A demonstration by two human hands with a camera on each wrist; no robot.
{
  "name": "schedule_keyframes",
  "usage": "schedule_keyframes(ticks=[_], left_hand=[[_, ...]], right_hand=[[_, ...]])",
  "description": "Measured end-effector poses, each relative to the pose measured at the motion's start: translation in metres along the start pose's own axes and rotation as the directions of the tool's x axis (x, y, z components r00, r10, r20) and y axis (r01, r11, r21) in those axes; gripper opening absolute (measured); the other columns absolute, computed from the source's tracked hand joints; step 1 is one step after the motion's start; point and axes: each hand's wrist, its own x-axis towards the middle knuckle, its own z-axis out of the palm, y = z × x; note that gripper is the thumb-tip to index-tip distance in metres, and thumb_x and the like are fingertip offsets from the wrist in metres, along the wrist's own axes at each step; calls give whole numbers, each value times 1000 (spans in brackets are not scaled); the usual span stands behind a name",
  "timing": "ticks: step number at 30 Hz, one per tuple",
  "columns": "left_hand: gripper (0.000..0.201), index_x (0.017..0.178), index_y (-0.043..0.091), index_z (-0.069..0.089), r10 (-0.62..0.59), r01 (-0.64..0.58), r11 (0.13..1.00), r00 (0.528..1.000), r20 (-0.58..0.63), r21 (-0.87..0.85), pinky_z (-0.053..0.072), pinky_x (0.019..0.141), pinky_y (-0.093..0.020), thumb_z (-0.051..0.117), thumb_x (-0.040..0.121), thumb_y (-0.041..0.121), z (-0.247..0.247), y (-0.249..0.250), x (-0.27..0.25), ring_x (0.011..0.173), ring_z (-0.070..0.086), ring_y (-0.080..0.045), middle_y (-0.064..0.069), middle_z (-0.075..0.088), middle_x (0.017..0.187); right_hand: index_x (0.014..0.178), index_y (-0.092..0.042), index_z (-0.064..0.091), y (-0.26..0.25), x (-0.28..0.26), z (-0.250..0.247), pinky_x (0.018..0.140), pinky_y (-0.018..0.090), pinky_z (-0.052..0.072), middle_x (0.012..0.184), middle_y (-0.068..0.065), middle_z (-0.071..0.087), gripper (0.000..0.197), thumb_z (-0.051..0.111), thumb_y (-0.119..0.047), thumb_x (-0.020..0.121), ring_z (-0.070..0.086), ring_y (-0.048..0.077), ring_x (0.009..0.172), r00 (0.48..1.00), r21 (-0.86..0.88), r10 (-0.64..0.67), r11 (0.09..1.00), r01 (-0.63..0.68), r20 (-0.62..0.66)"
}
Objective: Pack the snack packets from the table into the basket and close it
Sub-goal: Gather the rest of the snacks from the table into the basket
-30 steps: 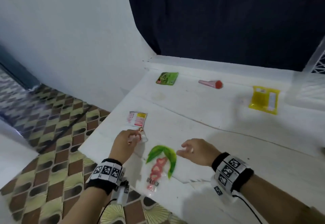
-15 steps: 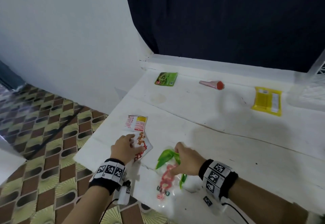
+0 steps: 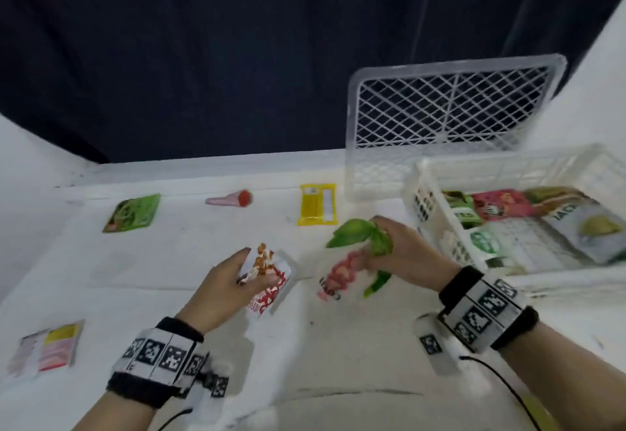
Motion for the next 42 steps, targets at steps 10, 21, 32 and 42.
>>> schedule_keyframes(ticks=[10, 21, 32, 42], left_hand=[[38, 117, 23, 56, 221, -189, 963, 961, 164, -191, 49, 99, -39, 61, 87, 47, 163, 222, 154, 105, 64, -10, 7, 68, 113], [41, 114, 27, 52, 144, -109, 984, 950, 276, -139, 48, 57, -31, 72, 79, 30, 285, 361, 262, 70, 60, -21, -7, 64, 104], [32, 107, 13, 70, -236, 57, 930, 850, 470, 363, 57, 65, -26, 67, 86, 37, 374, 294, 283, 72, 65, -13, 4, 71, 91], [34, 105, 10, 70, -81, -152, 869, 895, 439, 471, 43, 75, -23, 73, 80, 33, 387, 275, 278, 93, 60, -15, -4, 67, 114]], right_hand=[[102, -16, 60, 99, -37, -263, 82, 35, 55, 102, 3, 67, 28, 76, -18, 79, 66, 22, 94, 980, -157, 54, 984, -85, -193], [98, -23, 60, 202, 6, -397, 78, 40, 59, 100, 5, 72, 27, 77, -18, 77, 71, 26, 85, 935, -341, 344, 892, -298, 81], [126, -18, 57, 239, 42, -355, 61, 21, 45, 121, 4, 65, 54, 76, -33, 78, 57, 9, 68, 762, -674, 541, 714, -193, 356], [114, -14, 53, 259, 43, -331, 76, 26, 45, 114, -1, 63, 49, 79, -26, 74, 58, 20, 100, 777, -616, 480, 772, -155, 407]])
